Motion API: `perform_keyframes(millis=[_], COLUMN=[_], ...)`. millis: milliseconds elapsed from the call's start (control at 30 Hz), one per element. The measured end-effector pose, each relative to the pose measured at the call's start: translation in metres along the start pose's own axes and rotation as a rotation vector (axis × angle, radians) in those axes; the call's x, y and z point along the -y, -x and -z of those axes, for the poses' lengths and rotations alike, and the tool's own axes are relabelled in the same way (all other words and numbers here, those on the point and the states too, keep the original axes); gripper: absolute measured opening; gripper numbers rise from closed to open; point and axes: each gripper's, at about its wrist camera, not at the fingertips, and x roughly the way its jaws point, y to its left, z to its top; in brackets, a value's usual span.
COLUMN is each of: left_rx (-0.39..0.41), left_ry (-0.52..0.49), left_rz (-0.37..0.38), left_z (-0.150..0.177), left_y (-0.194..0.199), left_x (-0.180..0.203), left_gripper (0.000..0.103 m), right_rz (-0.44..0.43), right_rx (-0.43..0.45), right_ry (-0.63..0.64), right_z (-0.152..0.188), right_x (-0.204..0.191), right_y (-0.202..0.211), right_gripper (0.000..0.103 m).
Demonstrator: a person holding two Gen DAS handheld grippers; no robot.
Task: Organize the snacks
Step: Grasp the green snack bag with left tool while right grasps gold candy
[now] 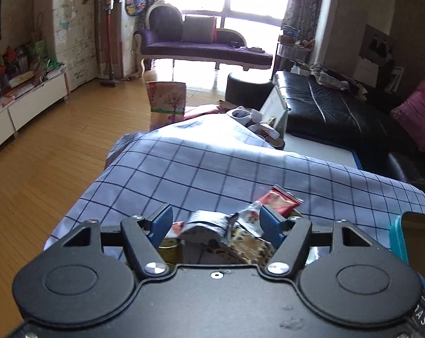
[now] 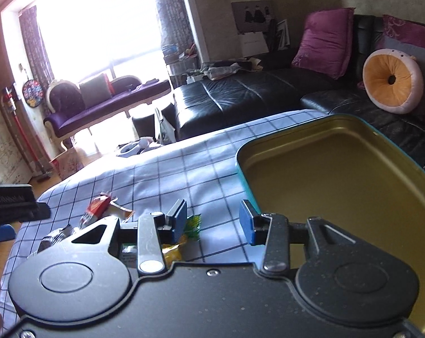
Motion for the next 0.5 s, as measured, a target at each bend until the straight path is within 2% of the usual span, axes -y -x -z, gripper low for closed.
perform_keyframes(millis=[100,167,267,500], left_rx=[-0.039,-0.061,-0.07,-0.127], left_ry=[0.067,0.06,0.032,-0.006], left_rz=[-0.021,-0.05,-0.085,-0.05], left_z=[-0.005,-0.006,-0.003,0.005], left_y=[-0.01,-0.014,-0.017,-0.022], left_x=[-0.031,-0.044,-0.055,-0.063], left_gripper=[0.068,0.064,0.063,0.063], right_rz=[-0.026,-0.048,-0.083,-0.113], right_rx=[-0.023,-0.037,-0.065,-0.151], right_ry=[0.026,0.036,0.056,0.071], right_z=[0.0,0.002,0.004,-0.001], right_x=[-0.005,-0.009,-0.018,-0.026], right_y=[-0.004,-0.005,-0.009,-0.02], right_gripper=[0.05,0.05,0.05,0.05])
